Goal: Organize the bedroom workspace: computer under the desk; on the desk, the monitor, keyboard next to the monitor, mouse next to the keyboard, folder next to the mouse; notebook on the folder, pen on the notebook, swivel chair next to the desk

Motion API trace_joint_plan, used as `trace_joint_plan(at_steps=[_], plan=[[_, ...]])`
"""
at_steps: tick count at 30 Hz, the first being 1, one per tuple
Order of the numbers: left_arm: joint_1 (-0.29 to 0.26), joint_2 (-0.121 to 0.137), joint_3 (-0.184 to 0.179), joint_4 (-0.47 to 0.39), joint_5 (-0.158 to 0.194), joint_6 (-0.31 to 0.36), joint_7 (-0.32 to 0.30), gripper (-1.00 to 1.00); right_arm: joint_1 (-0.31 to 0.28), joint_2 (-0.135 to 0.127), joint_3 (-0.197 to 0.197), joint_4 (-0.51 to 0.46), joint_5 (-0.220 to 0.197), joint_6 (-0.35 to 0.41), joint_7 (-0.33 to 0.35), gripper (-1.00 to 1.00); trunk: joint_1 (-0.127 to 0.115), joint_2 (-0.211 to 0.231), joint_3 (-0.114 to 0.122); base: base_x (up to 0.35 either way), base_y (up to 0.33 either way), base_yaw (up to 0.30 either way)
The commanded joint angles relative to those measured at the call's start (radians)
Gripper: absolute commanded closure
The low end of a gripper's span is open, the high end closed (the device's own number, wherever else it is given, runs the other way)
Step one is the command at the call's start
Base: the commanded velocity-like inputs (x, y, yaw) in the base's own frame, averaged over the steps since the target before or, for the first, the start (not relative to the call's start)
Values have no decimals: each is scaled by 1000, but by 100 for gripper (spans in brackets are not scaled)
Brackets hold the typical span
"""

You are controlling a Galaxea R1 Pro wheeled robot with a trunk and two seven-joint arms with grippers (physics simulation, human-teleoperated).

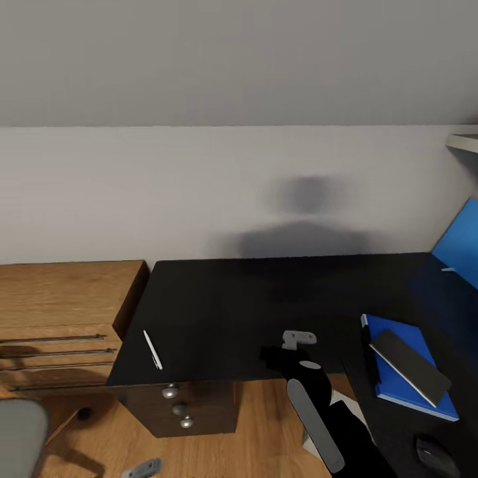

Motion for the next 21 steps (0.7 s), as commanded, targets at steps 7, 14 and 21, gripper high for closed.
trace_joint_plan(at_steps=[7,14,21], plan=[[0,0,50,-3,11,4,7,-100,-1,0,3,-1,-11,1,-10,-100,0,-1,-9,0,0,216],[0,0,52,-3,11,4,8,-100,-1,6,3,7,-11,1,-9,-100,0,-1,-16,0,0,216],[0,0,52,-3,11,3,7,-100,-1,10,30,29,-10,-5,-9,-100,0,-1,-24,0,0,216]])
